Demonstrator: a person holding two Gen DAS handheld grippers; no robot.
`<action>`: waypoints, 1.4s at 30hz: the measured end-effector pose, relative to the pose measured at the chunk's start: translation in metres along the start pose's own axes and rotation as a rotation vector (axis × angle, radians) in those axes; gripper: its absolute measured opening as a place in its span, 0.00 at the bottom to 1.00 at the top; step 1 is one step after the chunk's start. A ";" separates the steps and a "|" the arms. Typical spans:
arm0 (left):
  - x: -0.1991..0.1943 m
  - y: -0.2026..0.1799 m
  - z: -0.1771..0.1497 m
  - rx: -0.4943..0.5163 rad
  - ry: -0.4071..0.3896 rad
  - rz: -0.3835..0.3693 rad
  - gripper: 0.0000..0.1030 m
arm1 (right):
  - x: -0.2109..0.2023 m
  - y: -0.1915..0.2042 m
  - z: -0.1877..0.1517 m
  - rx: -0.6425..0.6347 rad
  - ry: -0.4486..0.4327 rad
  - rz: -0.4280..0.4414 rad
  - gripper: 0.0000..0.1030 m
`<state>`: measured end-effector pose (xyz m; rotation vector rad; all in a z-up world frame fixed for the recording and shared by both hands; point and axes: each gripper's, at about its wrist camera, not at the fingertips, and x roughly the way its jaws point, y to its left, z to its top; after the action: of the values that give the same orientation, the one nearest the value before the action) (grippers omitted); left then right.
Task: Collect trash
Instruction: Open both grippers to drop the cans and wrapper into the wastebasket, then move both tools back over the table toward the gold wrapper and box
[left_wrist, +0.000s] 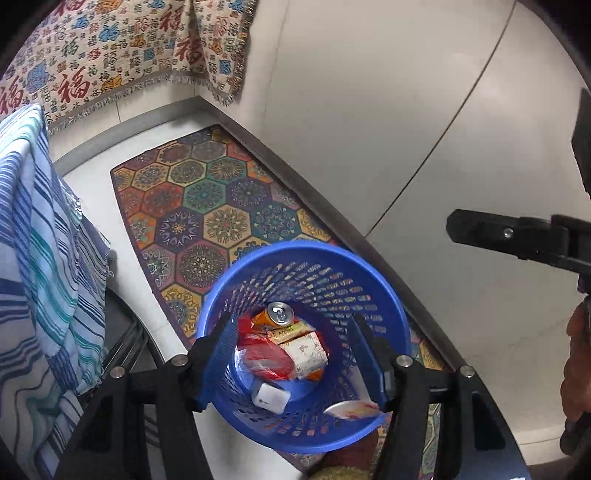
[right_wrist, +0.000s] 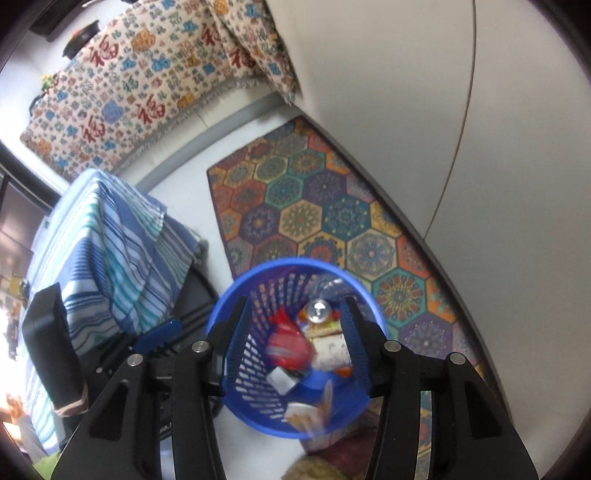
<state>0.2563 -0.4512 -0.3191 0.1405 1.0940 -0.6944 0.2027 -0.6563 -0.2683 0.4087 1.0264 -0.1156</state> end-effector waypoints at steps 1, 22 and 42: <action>-0.004 0.000 0.000 -0.003 -0.005 0.001 0.61 | -0.002 0.002 0.000 -0.004 -0.011 -0.001 0.52; -0.266 0.159 -0.114 -0.194 -0.134 0.342 0.69 | -0.062 0.246 -0.056 -0.441 -0.271 0.095 0.95; -0.282 0.367 -0.114 -0.578 -0.178 0.637 1.00 | 0.056 0.429 -0.107 -0.705 -0.041 0.114 1.00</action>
<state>0.3050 0.0113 -0.2157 -0.0711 0.9632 0.1865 0.2662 -0.2153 -0.2454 -0.1778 0.9342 0.3344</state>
